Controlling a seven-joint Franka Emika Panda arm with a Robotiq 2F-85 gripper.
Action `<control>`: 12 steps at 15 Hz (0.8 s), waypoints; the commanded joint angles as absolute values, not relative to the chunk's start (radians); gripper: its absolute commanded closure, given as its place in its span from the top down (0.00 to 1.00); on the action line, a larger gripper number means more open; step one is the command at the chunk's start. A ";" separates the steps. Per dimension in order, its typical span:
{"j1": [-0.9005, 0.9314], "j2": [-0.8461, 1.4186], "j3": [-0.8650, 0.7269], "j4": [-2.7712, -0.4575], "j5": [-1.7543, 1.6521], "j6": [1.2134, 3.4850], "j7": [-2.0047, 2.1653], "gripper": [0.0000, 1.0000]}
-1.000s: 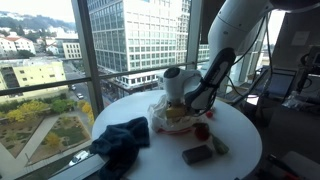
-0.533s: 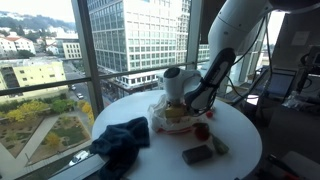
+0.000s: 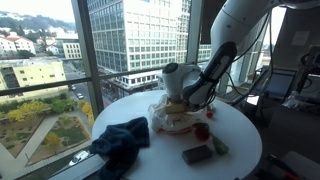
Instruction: Remove the items from the plastic, then place them on the table
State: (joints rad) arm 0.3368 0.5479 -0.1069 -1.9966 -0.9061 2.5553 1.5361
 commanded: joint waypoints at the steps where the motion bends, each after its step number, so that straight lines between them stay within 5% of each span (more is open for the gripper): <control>1: 0.290 0.427 -0.033 -2.032 -0.791 2.400 1.426 0.02; 6: 0.165 0.304 0.096 -2.056 -0.363 2.339 1.080 0.02; 12: 0.157 0.167 0.063 -2.038 -0.139 2.191 0.922 0.02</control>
State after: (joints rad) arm 0.1712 0.2616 0.0634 -2.0223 -0.2043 2.2432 0.9842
